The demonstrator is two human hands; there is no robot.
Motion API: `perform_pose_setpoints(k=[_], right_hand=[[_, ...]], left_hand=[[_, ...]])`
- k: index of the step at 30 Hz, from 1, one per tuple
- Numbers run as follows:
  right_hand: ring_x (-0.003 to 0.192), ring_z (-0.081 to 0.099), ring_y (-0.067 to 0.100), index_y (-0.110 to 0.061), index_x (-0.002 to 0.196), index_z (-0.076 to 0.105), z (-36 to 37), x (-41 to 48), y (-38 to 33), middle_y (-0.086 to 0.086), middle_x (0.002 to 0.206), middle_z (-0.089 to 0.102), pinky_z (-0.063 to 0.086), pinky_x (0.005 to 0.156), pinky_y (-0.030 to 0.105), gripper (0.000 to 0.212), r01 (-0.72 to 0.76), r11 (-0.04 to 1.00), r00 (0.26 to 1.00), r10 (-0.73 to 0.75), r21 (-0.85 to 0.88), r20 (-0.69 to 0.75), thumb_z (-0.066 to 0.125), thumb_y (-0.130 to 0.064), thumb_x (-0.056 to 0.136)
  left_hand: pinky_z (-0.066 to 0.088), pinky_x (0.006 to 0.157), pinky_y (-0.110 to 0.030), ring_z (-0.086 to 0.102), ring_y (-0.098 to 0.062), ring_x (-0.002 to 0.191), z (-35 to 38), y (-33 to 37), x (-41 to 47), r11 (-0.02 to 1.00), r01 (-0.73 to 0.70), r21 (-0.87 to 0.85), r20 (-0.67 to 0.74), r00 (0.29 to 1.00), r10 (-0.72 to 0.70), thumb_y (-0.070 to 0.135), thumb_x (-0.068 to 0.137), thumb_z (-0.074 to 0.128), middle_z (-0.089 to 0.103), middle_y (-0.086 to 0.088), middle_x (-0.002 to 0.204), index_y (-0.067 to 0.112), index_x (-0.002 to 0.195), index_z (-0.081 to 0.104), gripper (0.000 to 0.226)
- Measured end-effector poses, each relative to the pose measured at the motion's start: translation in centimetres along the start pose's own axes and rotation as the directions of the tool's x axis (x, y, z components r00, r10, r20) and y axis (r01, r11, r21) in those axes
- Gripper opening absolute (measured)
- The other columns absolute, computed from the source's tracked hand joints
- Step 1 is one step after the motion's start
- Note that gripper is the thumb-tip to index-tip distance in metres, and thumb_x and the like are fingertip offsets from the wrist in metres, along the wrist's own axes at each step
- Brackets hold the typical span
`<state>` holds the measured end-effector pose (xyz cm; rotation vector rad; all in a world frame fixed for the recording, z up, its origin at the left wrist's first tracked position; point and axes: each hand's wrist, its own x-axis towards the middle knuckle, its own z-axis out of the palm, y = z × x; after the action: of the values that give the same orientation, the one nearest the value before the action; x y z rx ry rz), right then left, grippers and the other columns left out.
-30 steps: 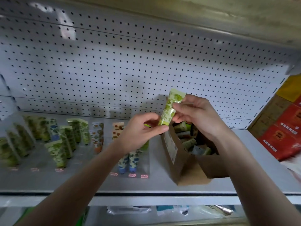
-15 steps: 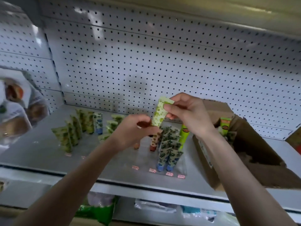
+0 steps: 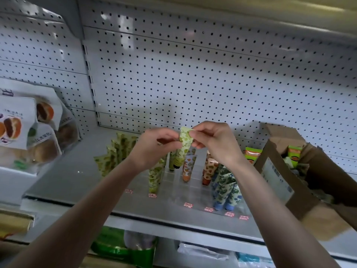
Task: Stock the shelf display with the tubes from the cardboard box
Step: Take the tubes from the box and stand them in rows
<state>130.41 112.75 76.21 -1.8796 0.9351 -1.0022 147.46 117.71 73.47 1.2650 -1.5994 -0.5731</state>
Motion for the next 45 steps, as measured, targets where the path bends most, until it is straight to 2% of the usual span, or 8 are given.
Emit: perform_pose_setpoints(k=[5,11,13,16,23,29,39,45], right_hand=[[0.065,0.064,0.018,-0.015,0.085,0.069,1.3,0.3,0.4,0.01,0.069,0.067,0.055,0.066,0.024,0.011,-0.016,0.998,1.0,0.017,-0.056,0.014,0.061,-0.01,0.089],[0.061,0.061,0.013,-0.016,0.082,0.072,2.3,0.2,1.1,0.006,0.068,0.067,0.055,0.069,0.032,0.012,-0.033,0.995,0.999,0.031,-0.096,-0.026,0.064,-0.01,0.087],[0.057,0.059,0.01,-0.013,0.083,0.073,2.5,0.2,1.3,0.004,0.066,0.067,0.055,0.068,0.032,0.009,-0.043,0.993,0.998,0.038,-0.107,-0.054,0.066,-0.008,0.086],[0.055,0.06,0.006,-0.011,0.083,0.074,2.8,0.2,1.8,-0.003,0.065,0.067,0.056,0.068,0.027,0.006,-0.072,0.991,0.993,0.061,-0.116,-0.102,0.07,-0.006,0.082],[0.06,0.063,0.008,-0.013,0.076,0.073,3.5,0.1,3.2,-0.001,0.069,0.069,0.055,0.068,0.026,0.011,-0.098,0.973,0.99,0.073,-0.21,-0.121,0.07,-0.004,0.08],[0.059,0.063,0.012,-0.012,0.074,0.073,4.0,0.4,3.7,0.002,0.066,0.069,0.056,0.066,0.032,0.012,-0.096,0.96,0.991,0.068,-0.264,-0.115,0.068,-0.003,0.08],[0.067,0.067,0.016,-0.01,0.077,0.074,4.5,1.0,4.3,0.003,0.071,0.071,0.056,0.073,0.034,0.011,-0.129,0.946,0.988,0.098,-0.299,-0.117,0.067,-0.002,0.079],[0.067,0.064,0.005,-0.015,0.079,0.076,4.7,1.3,4.4,-0.007,0.073,0.07,0.053,0.07,0.021,0.009,-0.107,0.905,0.993,0.073,-0.412,-0.098,0.069,-0.009,0.08]], left_hand=[[0.046,0.068,-0.01,0.062,0.003,0.07,-0.9,-0.8,0.3,0.999,-0.023,-0.05,-0.015,1.0,0.022,0.006,0.081,0.069,0.069,0.01,0.078,0.014,0.087,0.07,0.01],[0.052,0.078,-0.024,0.067,-0.007,0.08,-1.3,-2.4,0.9,0.998,0.064,-0.002,0.009,0.998,-0.064,0.017,0.08,0.071,0.072,0.005,0.088,0.019,0.101,0.068,0.021],[0.051,0.079,-0.025,0.067,-0.004,0.081,-1.2,-2.9,1.1,0.997,0.078,0.012,0.014,0.997,-0.078,0.018,0.079,0.071,0.072,0.007,0.087,0.022,0.098,0.069,0.019],[0.046,0.07,-0.015,0.062,0.004,0.074,-0.8,-3.4,1.4,0.996,0.057,0.062,0.016,0.998,-0.058,0.018,0.079,0.07,0.07,0.013,0.08,0.025,0.086,0.07,0.01],[0.043,0.064,-0.005,0.06,0.004,0.071,-0.4,-4.2,1.8,0.988,0.009,0.155,0.035,0.999,-0.015,0.013,0.078,0.069,0.067,0.014,0.074,0.021,0.08,0.071,0.008],[0.04,0.064,-0.008,0.058,-0.003,0.07,-0.5,-5.0,2.2,0.965,-0.089,0.249,0.038,0.996,0.082,0.011,0.078,0.07,0.066,0.01,0.071,0.016,0.077,0.072,0.005],[0.03,0.067,-0.01,0.044,0.006,0.071,-0.6,-6.1,2.7,0.924,-0.182,0.336,0.006,0.981,0.192,0.012,0.074,0.074,0.049,0.026,0.067,0.011,0.074,0.074,0.001],[0.033,0.069,-0.021,0.043,0.004,0.074,-0.5,-7.2,3.0,0.922,-0.174,0.345,0.005,0.983,0.184,0.014,0.074,0.075,0.052,0.023,0.067,0.015,0.073,0.074,0.002]])
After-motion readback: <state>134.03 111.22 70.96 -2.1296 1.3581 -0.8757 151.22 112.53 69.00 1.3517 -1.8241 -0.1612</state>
